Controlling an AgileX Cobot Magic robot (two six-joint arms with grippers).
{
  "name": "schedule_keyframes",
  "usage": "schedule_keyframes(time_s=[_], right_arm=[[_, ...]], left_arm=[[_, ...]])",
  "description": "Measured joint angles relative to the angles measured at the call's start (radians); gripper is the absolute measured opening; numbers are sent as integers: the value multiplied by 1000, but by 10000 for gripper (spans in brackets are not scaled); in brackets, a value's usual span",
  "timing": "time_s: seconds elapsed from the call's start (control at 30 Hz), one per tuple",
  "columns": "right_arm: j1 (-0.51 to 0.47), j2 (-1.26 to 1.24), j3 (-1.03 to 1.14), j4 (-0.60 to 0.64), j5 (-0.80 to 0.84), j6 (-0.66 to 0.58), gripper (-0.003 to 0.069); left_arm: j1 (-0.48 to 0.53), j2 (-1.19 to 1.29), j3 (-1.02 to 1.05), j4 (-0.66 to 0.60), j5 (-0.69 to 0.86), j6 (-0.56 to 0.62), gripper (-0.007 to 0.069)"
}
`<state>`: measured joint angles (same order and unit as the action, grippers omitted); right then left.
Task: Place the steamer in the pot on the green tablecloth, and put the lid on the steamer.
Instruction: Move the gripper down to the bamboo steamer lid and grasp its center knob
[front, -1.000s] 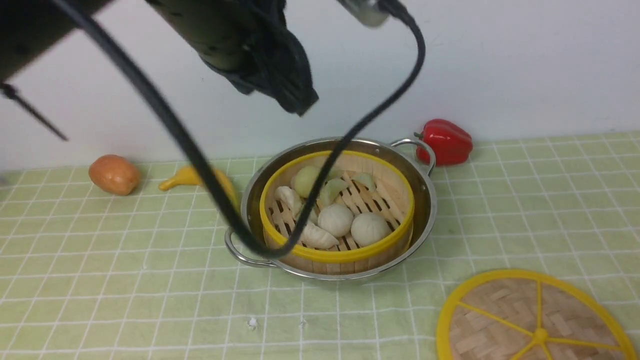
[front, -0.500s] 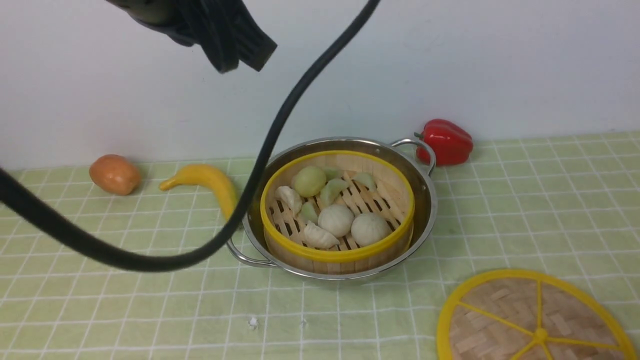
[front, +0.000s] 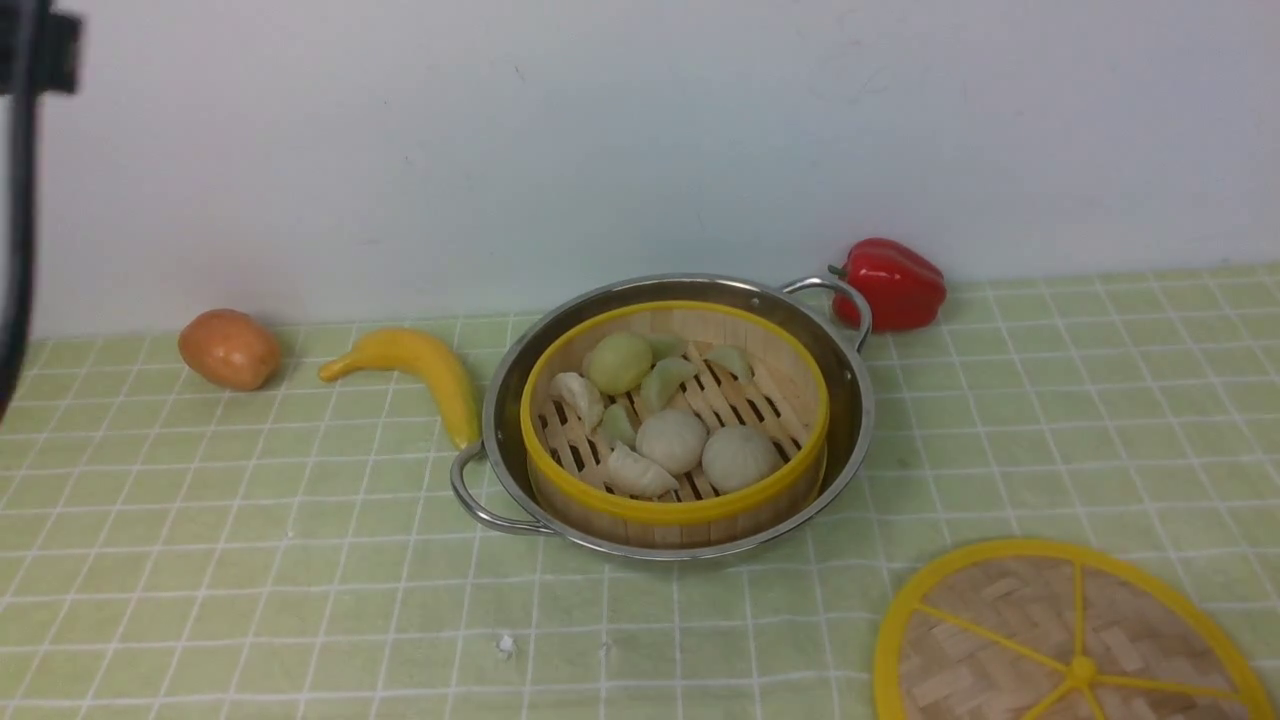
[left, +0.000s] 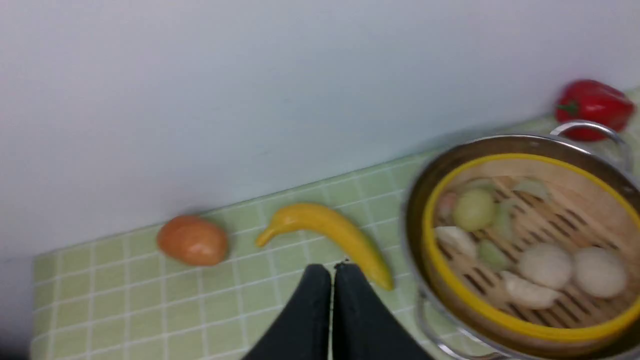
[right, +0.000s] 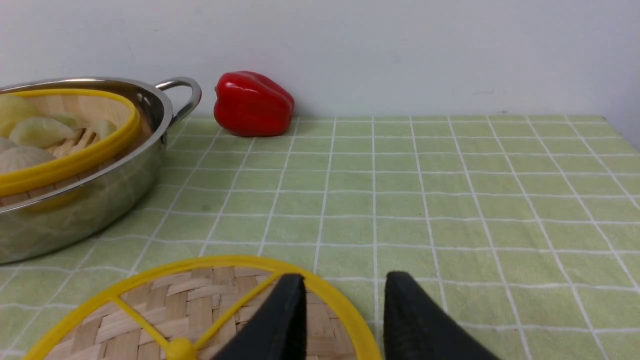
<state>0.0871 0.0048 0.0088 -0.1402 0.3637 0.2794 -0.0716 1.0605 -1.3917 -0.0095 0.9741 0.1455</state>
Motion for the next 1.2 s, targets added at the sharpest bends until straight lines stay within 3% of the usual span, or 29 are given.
schedule_keyframes(time_s=[0.07, 0.2, 0.4, 0.57, 0.77, 1.2], right_arm=[[0, 0, 0, 0, 0, 0, 243], [0, 0, 0, 0, 0, 0, 243], [0, 0, 0, 0, 0, 0, 243], [0, 0, 0, 0, 0, 0, 243], [0, 0, 0, 0, 0, 0, 243], [0, 0, 0, 0, -1, 0, 243]], left_arm=[[133, -136, 218, -30, -120, 20, 3], [236, -344, 554, -46, -315, 24, 12], [245, -646, 1050, -59, -588, 24, 22], [245, -872, 1301, -57, -711, 24, 32], [247, -1045, 1396, -58, -654, 24, 33], [247, -1059, 1400, -55, -606, 24, 54]])
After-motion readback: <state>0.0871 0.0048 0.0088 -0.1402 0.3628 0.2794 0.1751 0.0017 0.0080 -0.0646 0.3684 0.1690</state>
